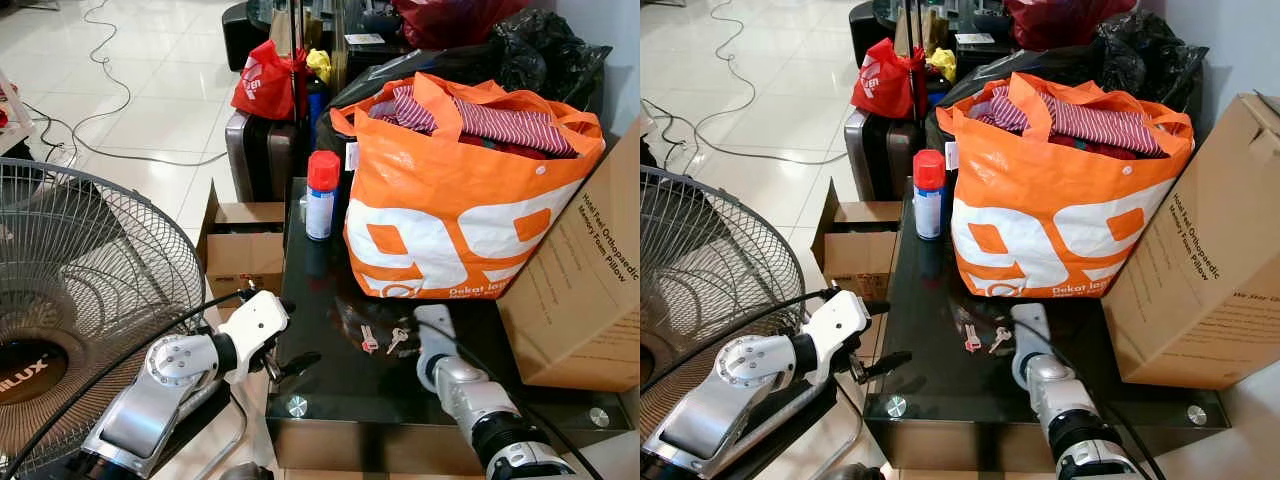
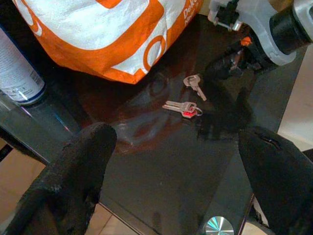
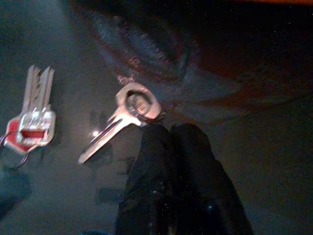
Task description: Hang keys on a hook
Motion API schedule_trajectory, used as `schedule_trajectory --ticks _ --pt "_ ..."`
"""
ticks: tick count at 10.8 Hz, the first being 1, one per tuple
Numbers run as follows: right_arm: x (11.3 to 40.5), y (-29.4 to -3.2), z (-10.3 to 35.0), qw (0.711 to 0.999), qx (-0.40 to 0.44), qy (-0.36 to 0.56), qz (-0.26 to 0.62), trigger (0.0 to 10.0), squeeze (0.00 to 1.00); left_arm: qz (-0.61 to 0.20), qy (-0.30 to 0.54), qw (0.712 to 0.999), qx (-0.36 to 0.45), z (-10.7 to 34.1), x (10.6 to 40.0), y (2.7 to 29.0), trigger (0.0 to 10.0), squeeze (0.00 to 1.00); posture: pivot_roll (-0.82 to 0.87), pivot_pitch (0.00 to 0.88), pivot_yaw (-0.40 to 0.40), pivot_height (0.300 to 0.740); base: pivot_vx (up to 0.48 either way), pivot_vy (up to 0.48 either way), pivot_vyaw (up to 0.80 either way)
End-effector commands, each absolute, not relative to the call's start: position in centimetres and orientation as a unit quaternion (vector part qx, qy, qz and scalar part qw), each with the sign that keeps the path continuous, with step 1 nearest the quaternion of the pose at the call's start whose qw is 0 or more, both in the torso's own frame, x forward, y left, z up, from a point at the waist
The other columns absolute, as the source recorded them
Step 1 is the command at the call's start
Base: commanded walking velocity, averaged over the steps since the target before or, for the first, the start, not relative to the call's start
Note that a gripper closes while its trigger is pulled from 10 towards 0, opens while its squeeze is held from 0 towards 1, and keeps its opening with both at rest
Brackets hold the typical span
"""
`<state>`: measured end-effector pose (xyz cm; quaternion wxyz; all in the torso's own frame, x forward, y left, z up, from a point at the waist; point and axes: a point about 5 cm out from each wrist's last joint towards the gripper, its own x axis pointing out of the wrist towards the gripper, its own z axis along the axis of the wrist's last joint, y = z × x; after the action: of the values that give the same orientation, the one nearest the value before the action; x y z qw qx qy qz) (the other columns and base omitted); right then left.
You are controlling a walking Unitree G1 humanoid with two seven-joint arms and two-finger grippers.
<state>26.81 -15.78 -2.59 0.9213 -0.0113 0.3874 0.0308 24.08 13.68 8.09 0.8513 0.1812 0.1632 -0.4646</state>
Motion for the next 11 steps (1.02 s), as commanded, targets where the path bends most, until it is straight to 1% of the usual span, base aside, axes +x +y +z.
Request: schedule_trajectory --ticks 1,2,3,4,5,6,7,8,9,11 --pt "27.8 -16.4 -1.6 0.933 0.007 0.36 0.009 0.5 0.0 -0.466 0.167 0.849 0.185 7.8 24.0 13.5 10.0 0.63 -0.02 0.04 -0.019 0.74 0.0 0.0 0.0" --pt "27.9 -16.8 -1.4 0.935 0.01 0.353 0.001 0.4 0.0 -0.464 0.166 0.85 0.184 7.7 24.0 13.5 10.0 0.63 -0.02 0.04 -0.019 0.74 0.0 0.0 0.0" --pt "27.9 -16.8 -1.4 0.936 0.008 0.351 0.013 2.0 0.0 -0.463 0.165 0.851 0.184 7.7 24.0 13.4 10.0 0.63 -0.02 0.041 -0.023 0.74 0.0 0.0 0.0" --pt "27.9 -16.8 -1.3 0.937 0.002 0.349 0.024 3.2 0.0 -0.462 0.165 0.852 0.183 7.6 24.0 13.3 10.0 0.63 -0.02 0.042 -0.025 0.74 0.0 0.0 0.0" --pt "27.9 -16.4 -1.3 0.938 -0.005 0.345 0.04 7.5 0.0 -0.462 0.165 0.852 0.182 7.6 23.9 13.3 10.0 0.63 -0.01 0.046 -0.026 0.74 0.0 0.0 0.0" --pt "27.9 -15.7 -1.1 0.938 -0.005 0.337 0.077 10.0 0.0 -0.462 0.165 0.852 0.182 7.5 23.9 13.4 10.0 0.63 -0.01 0.047 -0.026 0.74 0.0 0.0 0.0" --pt "27.4 -14.6 -1.2 0.928 -0.043 0.335 0.157 10.0 1.0 -0.462 0.168 0.851 0.183 7.4 23.7 13.6 10.0 0.63 -0.02 0.047 -0.026 0.74 0.0 0.0 0.0" --pt "27.1 -14.3 -1.4 0.922 -0.058 0.338 0.177 10.0 1.0 -0.463 0.168 0.851 0.184 7.4 23.7 13.6 10.0 0.63 -0.02 0.047 -0.026 0.74 0.0 0.0 0.0" --pt "26.7 -14.3 -1.9 0.911 -0.103 0.348 0.196 10.0 1.0 -0.465 0.169 0.849 0.185 7.3 23.7 13.5 10.0 0.63 -0.02 0.049 -0.023 0.74 0.0 0.0 0.0" --pt "27.0 -14.4 -1.9 0.915 -0.121 0.348 0.165 10.0 1.0 -0.47 0.169 0.846 0.186 7.3 23.5 13.4 10.0 0.63 -0.02 0.055 -0.018 0.74 0.0 0.0 0.0"
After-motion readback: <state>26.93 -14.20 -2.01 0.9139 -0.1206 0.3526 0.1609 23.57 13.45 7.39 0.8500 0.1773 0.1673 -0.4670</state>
